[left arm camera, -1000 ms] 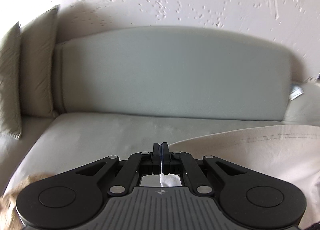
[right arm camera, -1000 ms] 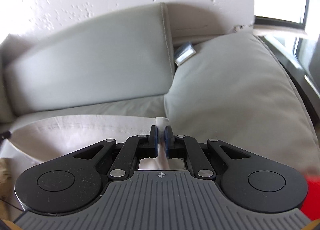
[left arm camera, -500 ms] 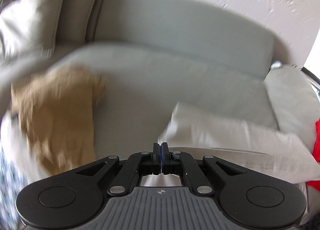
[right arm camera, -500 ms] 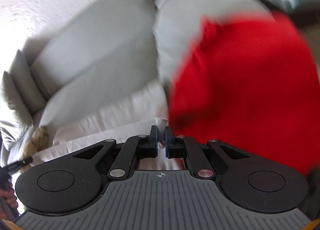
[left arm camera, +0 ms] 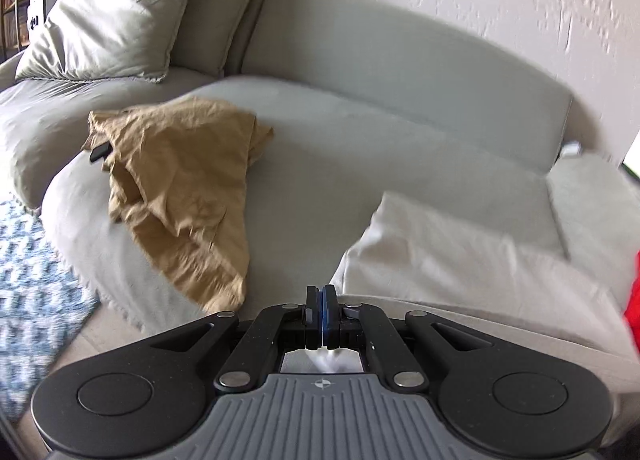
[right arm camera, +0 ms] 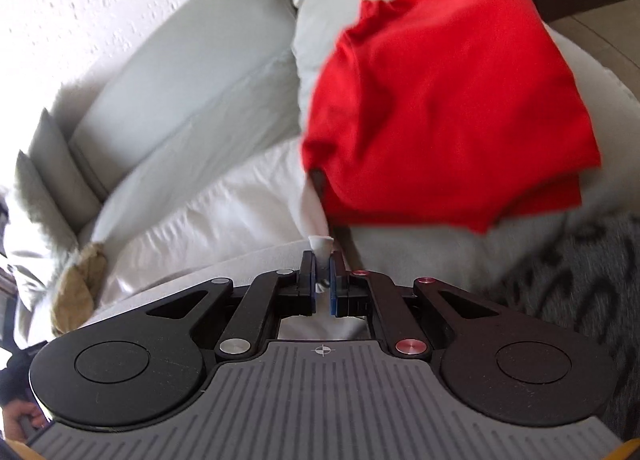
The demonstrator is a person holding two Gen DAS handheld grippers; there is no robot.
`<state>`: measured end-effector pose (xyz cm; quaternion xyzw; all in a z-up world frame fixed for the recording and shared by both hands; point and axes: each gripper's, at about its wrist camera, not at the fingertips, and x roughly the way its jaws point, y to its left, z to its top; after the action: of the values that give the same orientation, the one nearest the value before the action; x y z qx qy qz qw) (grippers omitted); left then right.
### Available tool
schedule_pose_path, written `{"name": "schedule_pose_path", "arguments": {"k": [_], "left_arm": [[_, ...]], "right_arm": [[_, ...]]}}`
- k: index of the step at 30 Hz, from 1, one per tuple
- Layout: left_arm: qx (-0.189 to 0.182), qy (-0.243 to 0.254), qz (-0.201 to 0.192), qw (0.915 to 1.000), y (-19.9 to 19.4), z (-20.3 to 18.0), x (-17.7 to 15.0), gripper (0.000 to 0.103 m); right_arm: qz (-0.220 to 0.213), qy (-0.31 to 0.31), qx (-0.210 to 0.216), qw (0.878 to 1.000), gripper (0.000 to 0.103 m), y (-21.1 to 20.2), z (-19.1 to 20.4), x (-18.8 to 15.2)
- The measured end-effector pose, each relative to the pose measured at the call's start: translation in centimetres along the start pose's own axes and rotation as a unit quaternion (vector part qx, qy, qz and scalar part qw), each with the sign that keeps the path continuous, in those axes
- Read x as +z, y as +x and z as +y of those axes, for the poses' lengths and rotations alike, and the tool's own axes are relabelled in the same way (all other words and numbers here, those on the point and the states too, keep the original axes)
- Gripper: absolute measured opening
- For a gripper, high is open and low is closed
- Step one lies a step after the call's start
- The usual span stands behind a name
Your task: Fold clothes
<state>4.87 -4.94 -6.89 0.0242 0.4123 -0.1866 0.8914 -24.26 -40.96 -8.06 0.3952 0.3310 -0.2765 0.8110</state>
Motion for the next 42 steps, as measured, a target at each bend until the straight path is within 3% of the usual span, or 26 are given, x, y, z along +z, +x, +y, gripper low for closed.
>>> {"name": "schedule_pose_path", "arguments": {"k": [2,3,4,5,6,7,9,13,16,18,21,23,26,28,33,37,39,42], "left_arm": [[0.022,-0.015,0.028,0.9992,0.2,0.4,-0.4,0.005],[0.035,-0.03,0.041,0.9981,0.0,0.8,-0.3,0.015],[0.042,-0.045,0.043,0.9972,-0.5,1.1,-0.1,0.027],[0.046,-0.056,0.031,0.9969,-1.3,1.3,0.1,0.034],[0.049,-0.06,0.012,0.9969,-2.2,1.2,0.4,0.04],[0.036,-0.048,-0.004,0.9982,-2.8,0.6,0.8,0.039],[-0.004,-0.016,-0.033,0.9993,-3.7,-1.2,1.3,0.038],[-0.116,0.058,-0.015,0.9915,-2.1,-6.8,0.7,0.031],[-0.128,0.123,0.008,0.984,-0.7,-11.1,-0.9,0.032],[-0.115,0.119,0.039,0.9855,-0.1,-11.6,-2.2,0.032],[-0.124,0.062,0.08,0.9872,0.4,-10.2,-4.1,0.031],[-0.123,-0.038,0.083,0.9881,0.3,-7.7,-5.1,0.028],[-0.134,-0.197,0.086,0.9675,0.7,-3.5,-6.2,0.026],[-0.141,-0.266,0.082,0.9501,1.1,-1.6,-6.5,0.025],[-0.144,-0.329,0.101,0.9278,2.4,-0.4,-7.1,0.025],[-0.139,-0.351,0.126,0.9176,3.1,0.1,-7.8,0.025],[-0.146,-0.356,0.126,0.9143,3.3,0.0,-7.8,0.025],[-0.145,-0.354,0.121,0.9159,3.6,-0.1,-7.6,0.025]], "right_arm": [[0.026,-0.003,-0.011,1.0,0.008,0.6,-0.3,-0.6],[0.037,0.004,-0.016,0.999,0.02,0.6,-0.5,-0.6],[0.036,0.02,-0.025,0.999,0.025,0.2,-0.6,-0.5],[0.022,0.024,-0.021,0.999,0.027,-0.7,-0.5,-0.3],[0.006,0.027,-0.016,0.999,0.036,-1.6,-0.2,-0.1],[-0.011,0.019,-0.005,1.0,0.046,-2.5,0.3,0.2],[-0.03,-0.014,0.013,0.999,0.047,-3.3,2.1,0.9],[0.001,-0.069,0.056,0.996,0.038,0.0,6.1,0.9],[0.05,-0.089,0.074,0.992,0.032,3.4,8.4,-0.4],[0.077,-0.09,0.1,0.988,0.032,4.5,9.2,-1.7],[0.102,-0.092,0.128,0.982,0.033,5.3,9.7,-3.6],[0.112,-0.087,0.13,0.981,0.036,5.7,9.6,-4.4],[0.12,-0.061,0.137,0.981,0.036,6.2,8.9,-4.4],[0.119,-0.055,0.141,0.981,0.038,6.3,8.8,-4.3],[0.117,-0.05,0.152,0.98,0.041,7.0,9.3,-3.8],[0.119,-0.051,0.152,0.98,0.041,7.0,9.2,-3.9],[0.121,-0.052,0.149,0.98,0.041,7.0,9.1,-3.9],[0.123,-0.052,0.148,0.98,0.041,7.1,9.0,-3.8]]}}
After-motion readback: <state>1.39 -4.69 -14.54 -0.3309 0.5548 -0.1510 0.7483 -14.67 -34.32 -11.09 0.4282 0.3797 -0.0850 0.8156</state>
